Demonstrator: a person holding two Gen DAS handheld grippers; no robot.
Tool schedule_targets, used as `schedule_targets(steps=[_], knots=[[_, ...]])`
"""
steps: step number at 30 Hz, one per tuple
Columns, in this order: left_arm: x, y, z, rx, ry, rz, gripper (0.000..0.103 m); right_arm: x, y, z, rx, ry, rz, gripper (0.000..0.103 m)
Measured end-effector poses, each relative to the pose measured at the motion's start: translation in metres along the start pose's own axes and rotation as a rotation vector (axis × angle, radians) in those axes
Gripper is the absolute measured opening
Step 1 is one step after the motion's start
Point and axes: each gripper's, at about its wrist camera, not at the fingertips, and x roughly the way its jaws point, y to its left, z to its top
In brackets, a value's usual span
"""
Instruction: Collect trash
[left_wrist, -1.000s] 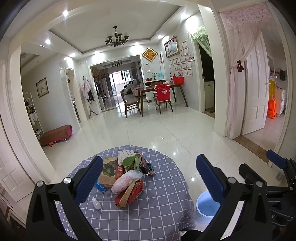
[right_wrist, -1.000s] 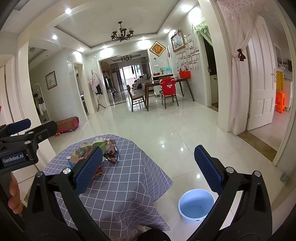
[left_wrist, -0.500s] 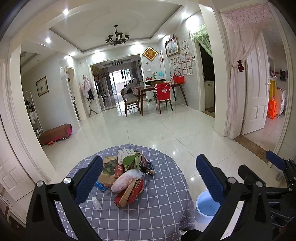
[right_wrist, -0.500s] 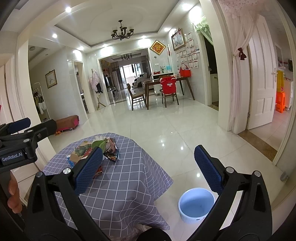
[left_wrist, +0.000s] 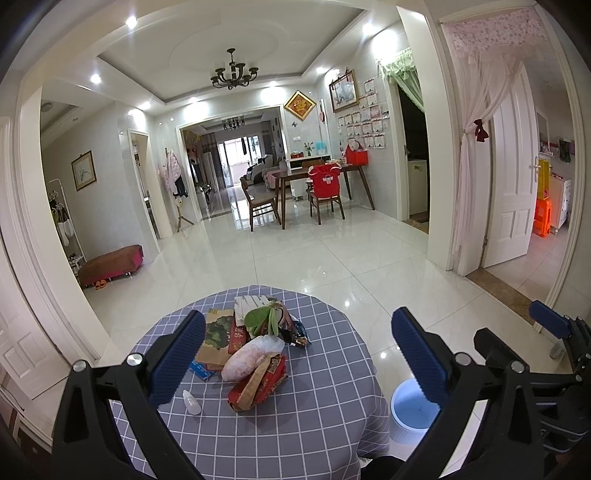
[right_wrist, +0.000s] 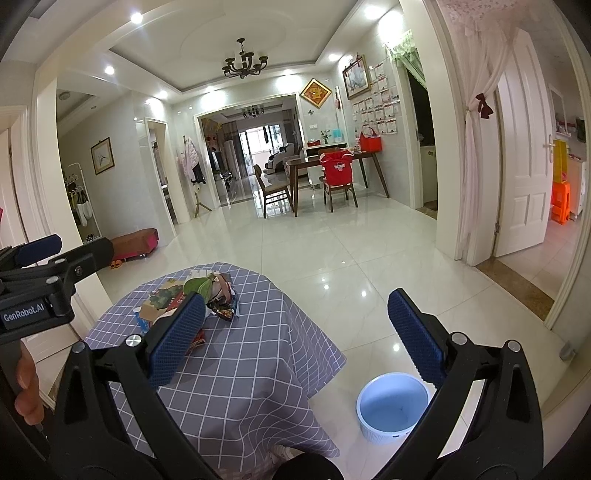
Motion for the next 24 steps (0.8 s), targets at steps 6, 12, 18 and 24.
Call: schedule_targets(steps=[6,12,18,24], knots=[[0.0006,0.0004,-0.0008,0.000,0.001,-0.001,0.099,0.0029,0.0018,-0.0035,-0.001,0.004,0.003,0.097],[-0.0002,0.0002,0.0005,-0.001,0.002,0.000,0.099,0.0044,0.0040,-0.0045,-0.002,0.009,0.003,0.097],[0.0026,0.0005,-0.0071,-0.002,0.006,-0.002,0.099,0.0077,0.0055,-0.0058,-0.004,0.018,0.005,0.097],[0.0027,0.0009,-0.0068,-0.003,0.008,-0.002,0.099,0.0102,0.0052,-0.0048,-0.003,0.024,0.009,0.097]])
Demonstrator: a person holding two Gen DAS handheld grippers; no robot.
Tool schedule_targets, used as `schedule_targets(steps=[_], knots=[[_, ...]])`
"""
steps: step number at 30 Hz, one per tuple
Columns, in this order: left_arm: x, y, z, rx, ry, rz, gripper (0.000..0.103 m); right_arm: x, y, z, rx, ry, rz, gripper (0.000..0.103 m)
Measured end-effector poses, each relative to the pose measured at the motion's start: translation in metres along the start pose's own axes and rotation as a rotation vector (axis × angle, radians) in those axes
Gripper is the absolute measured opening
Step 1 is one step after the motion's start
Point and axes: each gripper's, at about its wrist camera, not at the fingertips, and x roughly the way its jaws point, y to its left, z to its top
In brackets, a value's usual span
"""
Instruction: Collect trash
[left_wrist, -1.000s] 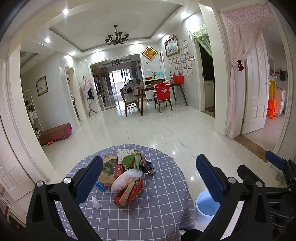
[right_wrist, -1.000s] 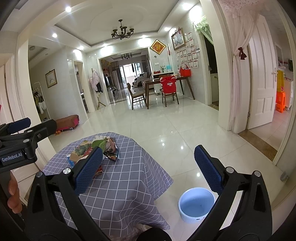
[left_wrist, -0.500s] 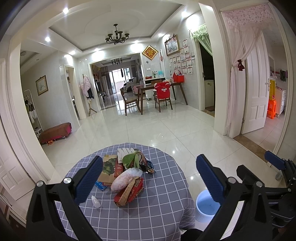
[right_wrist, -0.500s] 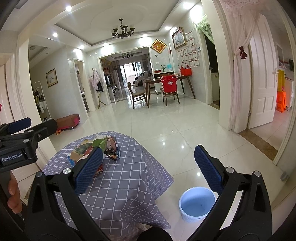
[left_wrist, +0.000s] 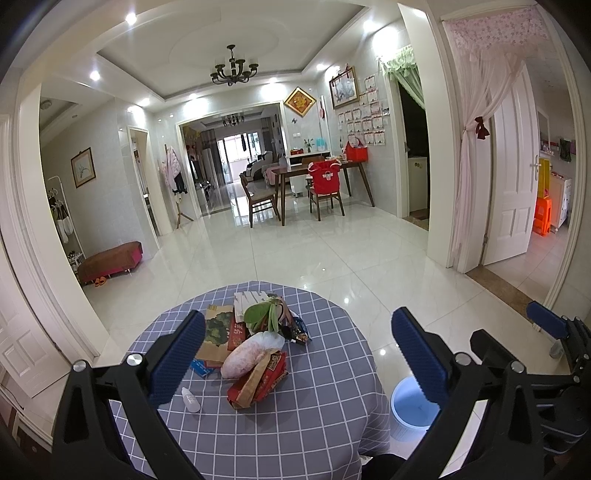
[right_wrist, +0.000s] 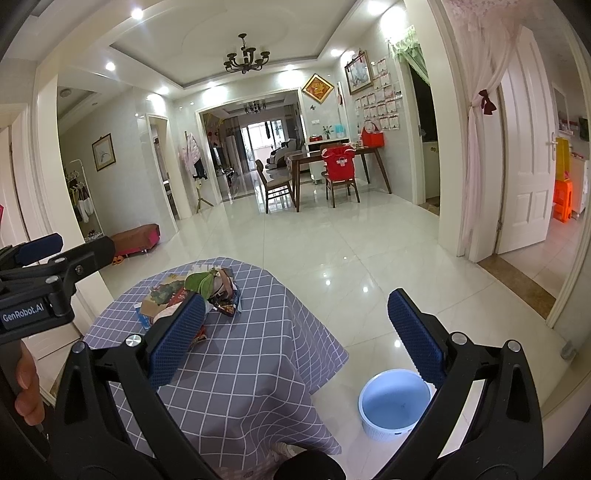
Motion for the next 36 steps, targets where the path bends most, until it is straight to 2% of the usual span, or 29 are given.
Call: schedule_targets(steps=[14,20,24,28,32,36], knots=[[0.002,0.000,-0.011,-0.002,0.013,-0.003,0.099,0.007,0.004,0.002,-0.008,0.023,0.002,0.097],[0.018,0.006,-0.026,-0.012,0.057,-0.004,0.099,0.022,0.007,0.000,-0.009,0.052,0.005,0.097],[0.032,0.013,-0.045,-0.028,0.117,-0.022,0.099,0.042,0.012,-0.007,-0.002,0.090,0.009,0.097],[0.048,0.033,-0.069,-0.056,0.187,-0.013,0.099,0.073,0.021,-0.019,0.025,0.158,0.063,0.097],[0.075,0.075,-0.102,-0.164,0.319,0.013,0.099,0.109,0.035,-0.036,0.045,0.250,0.103,0.097],[0.088,0.115,-0.122,-0.250,0.400,0.041,0.099,0.141,0.056,-0.053,0.050,0.331,0.142,0.097]])
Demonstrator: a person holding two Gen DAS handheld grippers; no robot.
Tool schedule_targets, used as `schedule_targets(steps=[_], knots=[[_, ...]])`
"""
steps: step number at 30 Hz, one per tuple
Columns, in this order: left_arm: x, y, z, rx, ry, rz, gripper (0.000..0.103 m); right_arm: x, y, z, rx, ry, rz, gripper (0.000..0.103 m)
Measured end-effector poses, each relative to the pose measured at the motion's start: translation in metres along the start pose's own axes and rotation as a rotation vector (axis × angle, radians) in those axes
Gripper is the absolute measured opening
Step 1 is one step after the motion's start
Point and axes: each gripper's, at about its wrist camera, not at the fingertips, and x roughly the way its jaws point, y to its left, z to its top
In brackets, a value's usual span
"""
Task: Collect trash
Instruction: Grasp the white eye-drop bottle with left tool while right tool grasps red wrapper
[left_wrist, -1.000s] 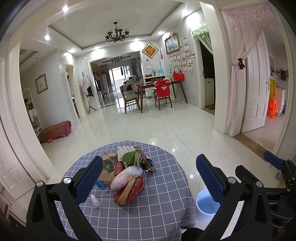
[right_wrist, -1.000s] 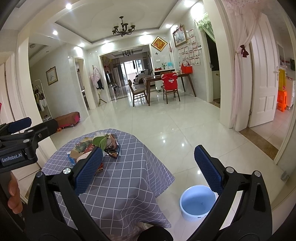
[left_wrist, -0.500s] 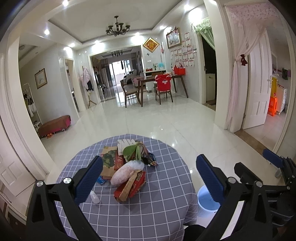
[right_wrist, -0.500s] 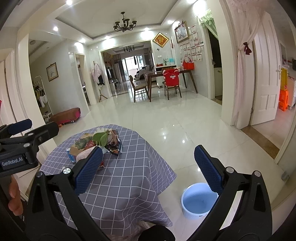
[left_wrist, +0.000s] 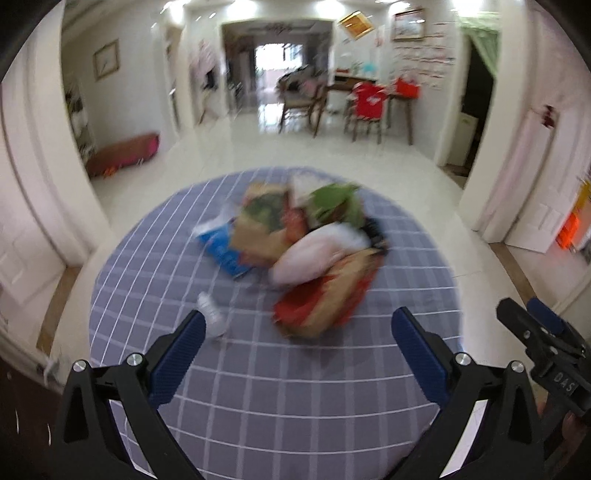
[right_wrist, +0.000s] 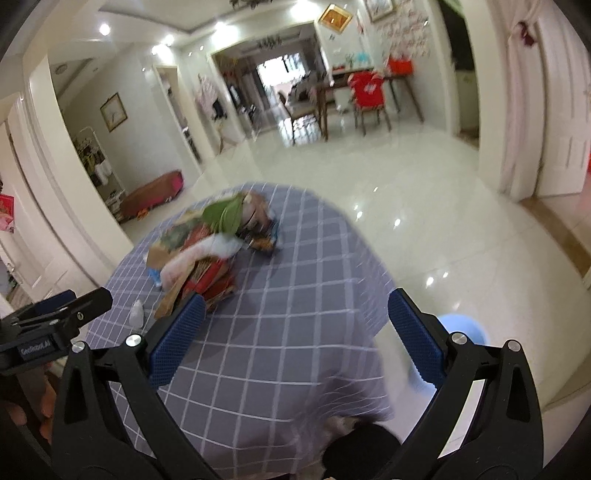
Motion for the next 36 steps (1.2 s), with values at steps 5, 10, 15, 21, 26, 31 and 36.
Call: schedule_targets(steps=[5,10,15,21,26,31,36], knots=[[0.015,0.050,-0.007,-0.094,0.055,0.029,0.099,0.037,0.031,-0.008,-0.031,0.055,0.058,0.097],[0.038,0.077,0.004,-0.160,0.088,0.012,0.098,0.070,0.058,-0.011,0.017,0.102,0.158,0.097],[0.064,0.099,0.010,-0.219,0.106,-0.005,0.092,0.100,0.077,-0.005,0.076,0.119,0.225,0.097],[0.098,0.115,0.017,-0.264,0.144,-0.044,0.068,0.135,0.086,0.001,0.108,0.178,0.219,0.096],[0.118,0.115,0.024,-0.253,0.162,-0.042,0.047,0.147,0.079,-0.002,0.143,0.224,0.246,0.050],[0.126,0.112,0.026,-0.245,0.164,-0.082,0.023,0.139,0.075,-0.003,0.154,0.235,0.287,0.032],[0.108,0.105,0.026,-0.247,0.124,-0.088,0.023,0.122,0.067,-0.005,0.168,0.225,0.315,0.027]])
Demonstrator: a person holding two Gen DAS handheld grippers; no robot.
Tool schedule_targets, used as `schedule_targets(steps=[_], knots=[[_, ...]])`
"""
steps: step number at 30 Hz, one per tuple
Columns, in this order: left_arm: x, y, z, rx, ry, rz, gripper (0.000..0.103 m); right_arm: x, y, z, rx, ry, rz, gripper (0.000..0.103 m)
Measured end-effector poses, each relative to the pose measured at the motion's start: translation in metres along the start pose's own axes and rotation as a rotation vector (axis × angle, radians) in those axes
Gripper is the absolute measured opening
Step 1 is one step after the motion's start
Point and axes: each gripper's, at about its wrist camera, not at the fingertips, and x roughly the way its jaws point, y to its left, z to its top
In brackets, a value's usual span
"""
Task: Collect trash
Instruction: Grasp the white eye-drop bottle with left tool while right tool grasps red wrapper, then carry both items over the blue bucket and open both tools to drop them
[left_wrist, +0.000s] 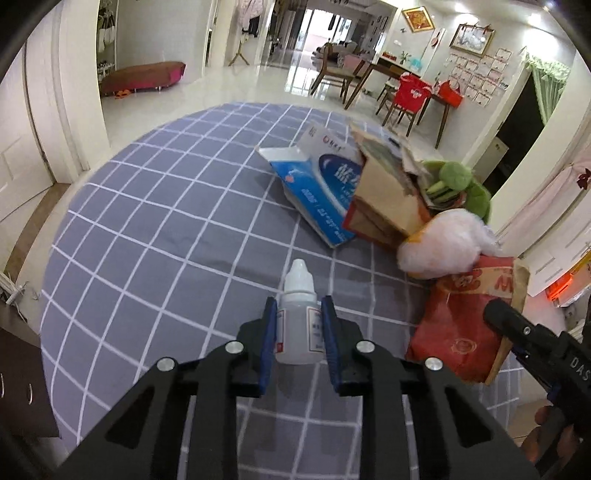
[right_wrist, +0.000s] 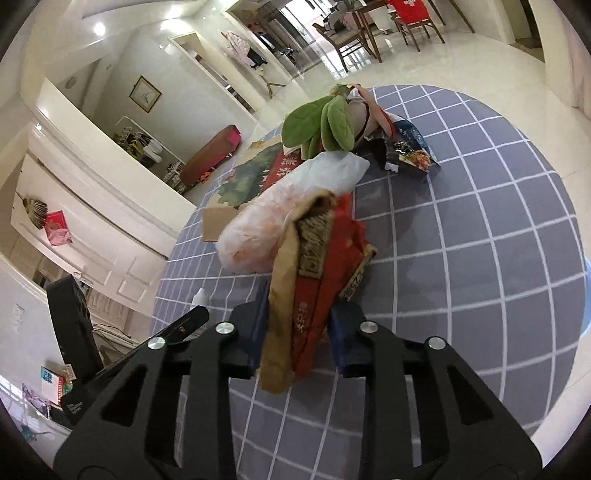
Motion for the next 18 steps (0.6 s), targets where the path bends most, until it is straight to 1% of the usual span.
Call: schedule_targets(steps=[5,10,14,15,18], knots=[[-0.034,-0.019,-0.001,0.033,-0.077,-0.021,0.023,-0.038,-0.003,-0.006,-0.008,-0.060,0.013,0.025],[-0.067,-0.062,-0.007,0.119,-0.138,-0.082,0.023,-0.082,-0.010,-0.010,-0.003,-0.125,0.041,0.025],[-0.079,-0.115,-0.018,0.219,-0.146,-0.159,0.023,-0.131,-0.029,-0.012,0.019,-0.208,0.047,0.025],[-0.078,-0.137,-0.019,0.257,-0.139,-0.191,0.023,-0.146,-0.038,-0.013,0.021,-0.239,0.031,0.025],[-0.074,-0.187,-0.030,0.344,-0.122,-0.253,0.023,-0.187,-0.070,-0.014,0.048,-0.316,-0.024,0.025]])
